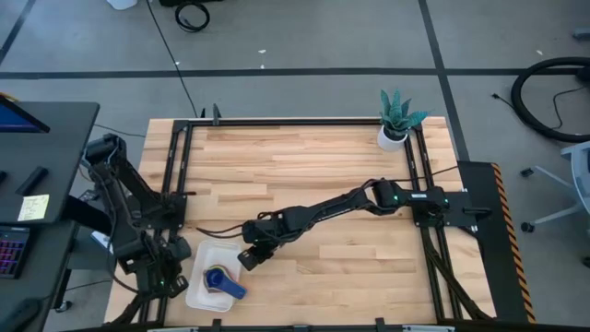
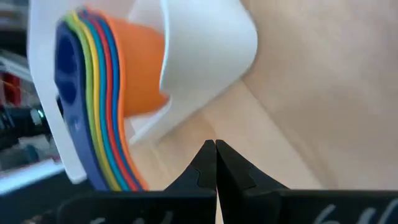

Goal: Nest measuring cups in basket
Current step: Adjust the white bin

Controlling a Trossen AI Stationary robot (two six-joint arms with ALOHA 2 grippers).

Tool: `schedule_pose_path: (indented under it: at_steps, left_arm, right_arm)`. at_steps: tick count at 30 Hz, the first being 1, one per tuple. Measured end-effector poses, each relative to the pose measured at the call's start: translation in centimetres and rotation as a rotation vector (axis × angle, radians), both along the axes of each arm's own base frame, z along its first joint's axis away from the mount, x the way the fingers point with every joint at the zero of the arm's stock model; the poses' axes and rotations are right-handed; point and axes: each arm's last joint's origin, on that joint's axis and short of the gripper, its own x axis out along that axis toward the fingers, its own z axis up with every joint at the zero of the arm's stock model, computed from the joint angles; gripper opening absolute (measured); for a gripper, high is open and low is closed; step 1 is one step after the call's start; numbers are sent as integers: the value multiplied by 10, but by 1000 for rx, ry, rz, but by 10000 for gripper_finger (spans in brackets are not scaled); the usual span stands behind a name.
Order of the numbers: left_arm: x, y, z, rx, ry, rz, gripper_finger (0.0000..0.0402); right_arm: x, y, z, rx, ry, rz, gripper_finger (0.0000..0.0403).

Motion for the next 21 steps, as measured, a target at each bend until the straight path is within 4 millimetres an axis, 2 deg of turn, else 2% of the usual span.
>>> schedule_pose_path:
  at_steps: [9,18,21]
  left_arm:
    - [-10,-3,0,16,-48,59,3]
    - [-11,-3,0,29,-64,44,4]
    - [-9,-7,4,-25,-123,8,5]
  right_arm:
    - [3,-9,-13,-4,-41,-73,0]
    - [9,-18,-10,-35,-106,-110,0]
    - [9,-19,-10,-36,-104,-113,0]
